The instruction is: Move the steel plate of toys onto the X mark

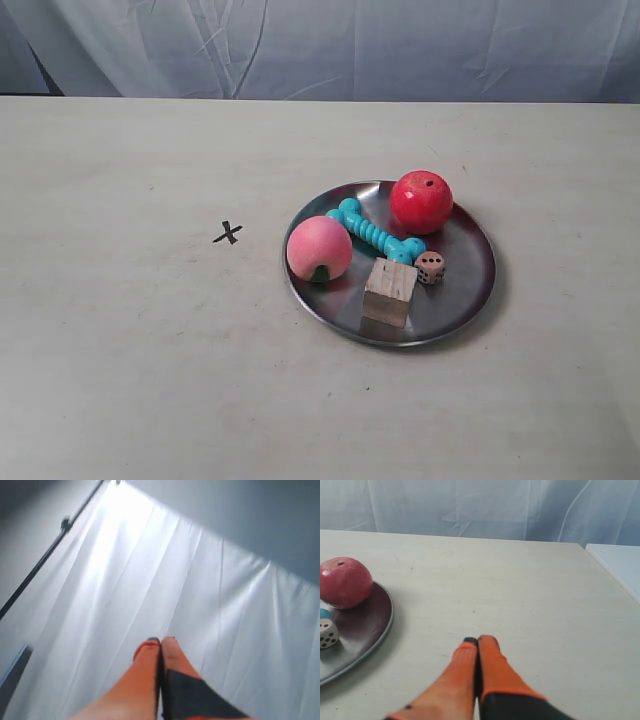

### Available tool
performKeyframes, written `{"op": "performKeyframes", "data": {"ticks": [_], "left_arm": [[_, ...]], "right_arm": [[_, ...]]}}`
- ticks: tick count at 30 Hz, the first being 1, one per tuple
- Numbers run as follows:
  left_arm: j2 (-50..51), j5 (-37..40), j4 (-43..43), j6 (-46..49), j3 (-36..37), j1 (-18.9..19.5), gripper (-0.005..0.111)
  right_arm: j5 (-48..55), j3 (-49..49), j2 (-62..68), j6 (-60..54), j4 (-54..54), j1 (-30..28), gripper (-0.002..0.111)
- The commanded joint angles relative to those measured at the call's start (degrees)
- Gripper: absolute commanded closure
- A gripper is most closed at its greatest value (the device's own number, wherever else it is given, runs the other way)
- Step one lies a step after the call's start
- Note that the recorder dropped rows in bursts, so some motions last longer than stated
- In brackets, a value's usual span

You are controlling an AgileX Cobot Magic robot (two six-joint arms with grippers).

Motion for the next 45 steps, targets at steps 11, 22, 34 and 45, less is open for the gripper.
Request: {"op": "performKeyframes", "data": {"ticks": [11,22,34,45], "left_arm": [[10.6,26.3,1.6,-4.6,-24.6,-0.5,0.106],[40.5,46.4,16.3,-4.6,-41.7,-4.9,0.106],[67.1,75.2,-25.9,40.3,-58.9,-9.1,0.107],[85.5,100.7,-49.1,58.9,-66.7,-8.9,0.107]], "right_arm": [[-0.7,0.4,-0.3,-0.1,0.0,0.2,0.108],[-0.7,0.4,-0.3,-0.1,0.0,0.2,0.108],[-16.6,0.4,-0.3,0.1,0.1,0.2,0.108],[-73.2,-4.2,0.6,3.1,41.6,0.2,0.108]]}}
